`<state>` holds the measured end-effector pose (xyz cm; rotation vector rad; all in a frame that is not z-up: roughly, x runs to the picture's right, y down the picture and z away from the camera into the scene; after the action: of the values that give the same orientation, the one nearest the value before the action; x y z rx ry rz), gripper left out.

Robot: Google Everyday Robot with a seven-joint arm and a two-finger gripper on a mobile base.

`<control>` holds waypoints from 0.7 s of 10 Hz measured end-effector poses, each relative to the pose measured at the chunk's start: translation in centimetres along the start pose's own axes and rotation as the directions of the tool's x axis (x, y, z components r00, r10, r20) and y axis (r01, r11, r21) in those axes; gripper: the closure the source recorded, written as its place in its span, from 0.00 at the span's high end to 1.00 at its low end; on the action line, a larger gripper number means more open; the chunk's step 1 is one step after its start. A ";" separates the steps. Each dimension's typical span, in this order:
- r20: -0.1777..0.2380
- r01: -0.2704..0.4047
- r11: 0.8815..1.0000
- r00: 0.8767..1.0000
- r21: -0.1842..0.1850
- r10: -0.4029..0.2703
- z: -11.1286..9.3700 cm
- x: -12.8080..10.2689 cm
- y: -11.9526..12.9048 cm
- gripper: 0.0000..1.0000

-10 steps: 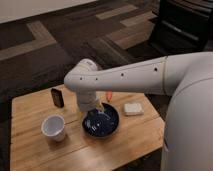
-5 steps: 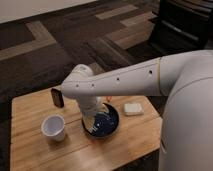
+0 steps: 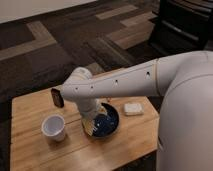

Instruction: Pick up the ceramic bowl

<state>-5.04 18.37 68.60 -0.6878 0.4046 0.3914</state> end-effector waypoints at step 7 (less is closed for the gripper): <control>0.223 0.208 0.977 0.951 0.055 -0.215 3.1 -0.6 0.8 0.65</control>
<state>-5.19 20.90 70.69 -0.6412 0.1162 0.2557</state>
